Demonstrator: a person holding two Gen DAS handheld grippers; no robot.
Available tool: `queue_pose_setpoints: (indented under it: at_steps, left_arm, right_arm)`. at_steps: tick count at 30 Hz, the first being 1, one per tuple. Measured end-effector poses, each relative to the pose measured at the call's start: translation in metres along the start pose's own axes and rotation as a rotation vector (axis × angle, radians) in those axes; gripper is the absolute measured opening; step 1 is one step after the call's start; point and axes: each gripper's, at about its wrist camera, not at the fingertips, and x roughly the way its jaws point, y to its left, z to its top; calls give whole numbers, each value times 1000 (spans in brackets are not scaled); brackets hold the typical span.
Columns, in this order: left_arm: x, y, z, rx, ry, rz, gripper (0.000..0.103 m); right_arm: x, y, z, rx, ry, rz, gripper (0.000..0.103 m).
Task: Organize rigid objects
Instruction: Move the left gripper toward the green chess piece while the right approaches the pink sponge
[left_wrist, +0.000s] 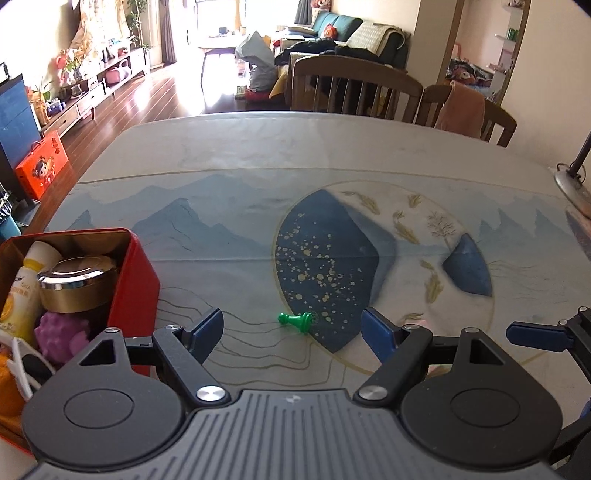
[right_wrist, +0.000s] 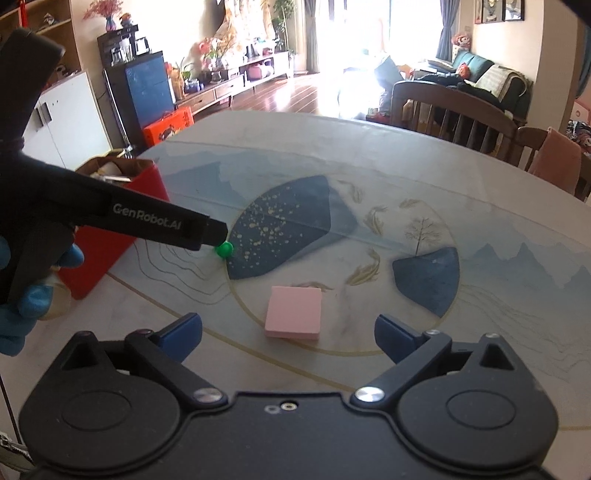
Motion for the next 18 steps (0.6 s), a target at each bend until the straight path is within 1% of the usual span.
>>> queue_pose_setpoints:
  at_steps: [3,6,10,12,14,16,18]
  left_arm:
    - [13,0,1,7,12,11,82]
    - [23,1,1,19,21,10,81]
    - [33,3,0,33,35,14,80]
    - [36,3,0,34,40,17,80]
    - [39,3,0,41,43,15,72]
    - [42,0,0,56,47,17,68]
    - [43,-1,-1,65,46,16,63]
  right_arm:
    - [9,0,1,-5,18,17,92]
    - [17,-1,3,-5,32,24,89]
    - [27,-3,4,-2,51,36,78]
    - [30,-2,6,-5,52,36,77]
    - [32,-2,6,-7,52,33,75]
    - [34,-2,7,-10,56,31,71]
    - [36,-3,7,-11,56,26,69]
